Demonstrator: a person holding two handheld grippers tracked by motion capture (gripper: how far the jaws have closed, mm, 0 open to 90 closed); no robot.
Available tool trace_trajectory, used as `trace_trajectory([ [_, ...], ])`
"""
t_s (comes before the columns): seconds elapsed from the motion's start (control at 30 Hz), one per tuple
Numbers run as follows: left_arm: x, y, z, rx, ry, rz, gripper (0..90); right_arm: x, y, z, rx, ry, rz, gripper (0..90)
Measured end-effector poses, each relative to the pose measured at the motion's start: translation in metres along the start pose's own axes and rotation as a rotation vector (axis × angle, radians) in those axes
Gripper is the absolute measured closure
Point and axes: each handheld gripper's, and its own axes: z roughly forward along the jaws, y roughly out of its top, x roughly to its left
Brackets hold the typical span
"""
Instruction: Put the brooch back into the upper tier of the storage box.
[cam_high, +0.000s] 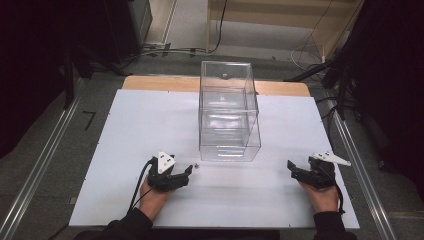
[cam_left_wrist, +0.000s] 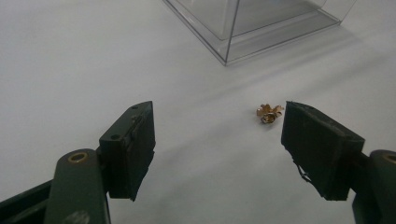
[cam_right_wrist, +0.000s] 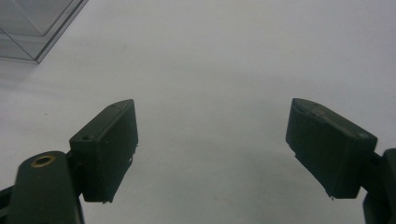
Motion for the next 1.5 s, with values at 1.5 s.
trace_trajectory([
  [1.5,-0.024,0.011,0.022,0.084,-0.030,0.009,53.9,-0.001,0.000,0.001,0.008,0.001,0.003,15.2],
])
